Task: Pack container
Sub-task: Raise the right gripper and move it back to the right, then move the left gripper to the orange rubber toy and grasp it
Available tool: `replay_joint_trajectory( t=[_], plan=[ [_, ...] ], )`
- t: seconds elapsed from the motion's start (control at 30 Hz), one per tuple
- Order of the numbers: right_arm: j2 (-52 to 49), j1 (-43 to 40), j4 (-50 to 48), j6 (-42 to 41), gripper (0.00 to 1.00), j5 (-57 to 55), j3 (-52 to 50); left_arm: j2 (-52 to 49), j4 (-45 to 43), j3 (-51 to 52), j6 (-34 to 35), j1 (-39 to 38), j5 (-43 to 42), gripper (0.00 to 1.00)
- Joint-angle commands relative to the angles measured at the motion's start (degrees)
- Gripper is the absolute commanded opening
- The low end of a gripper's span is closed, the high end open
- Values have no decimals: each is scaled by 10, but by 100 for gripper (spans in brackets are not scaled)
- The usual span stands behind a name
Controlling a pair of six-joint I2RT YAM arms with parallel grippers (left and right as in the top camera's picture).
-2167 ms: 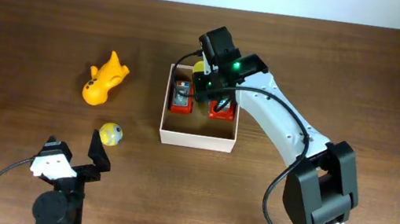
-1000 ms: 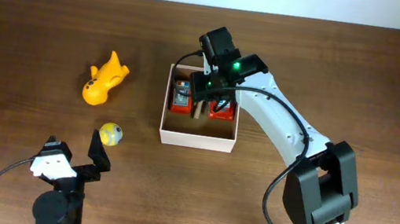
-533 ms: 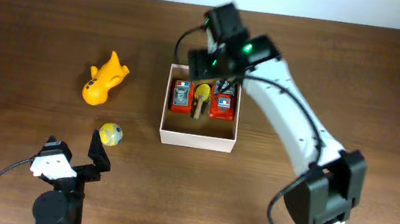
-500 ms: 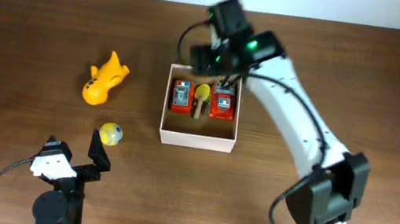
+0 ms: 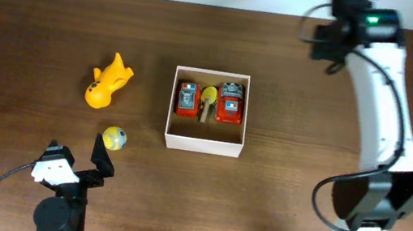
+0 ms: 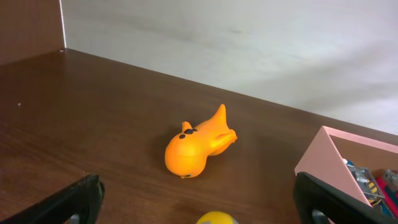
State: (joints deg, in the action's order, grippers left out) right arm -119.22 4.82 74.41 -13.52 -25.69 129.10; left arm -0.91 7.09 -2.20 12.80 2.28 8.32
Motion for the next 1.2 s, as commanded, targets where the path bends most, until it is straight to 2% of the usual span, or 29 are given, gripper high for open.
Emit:
replay_joint_trajectory(
  t=[0.0, 0.23, 0.4, 0.87, 1.0, 1.1, 1.17],
  plan=[
    [5, -46, 1, -5, 99, 3, -3, 3, -2, 3, -11, 2, -4, 99],
    [5, -125, -1, -5, 99, 55, -3, 3, -2, 3, -11, 2, -4, 99],
    [5, -151, -14, -5, 99, 88, -3, 3, -2, 3, -11, 2, -4, 99],
    [5, -154, -13, -5, 99, 90, -3, 3, -16, 3, -9, 2, -7, 99],
    [5, -154, -13, -5, 99, 90, -3, 2, -67, -5, -9, 2, -71, 99],
    [5, -154, -13, -5, 99, 90, -3, -18, -17, -60, -11, 2, -72, 99],
    [5, -154, -13, -5, 99, 90, -3, -53, 43, -122, -48, 2, -68, 99]
  ],
)
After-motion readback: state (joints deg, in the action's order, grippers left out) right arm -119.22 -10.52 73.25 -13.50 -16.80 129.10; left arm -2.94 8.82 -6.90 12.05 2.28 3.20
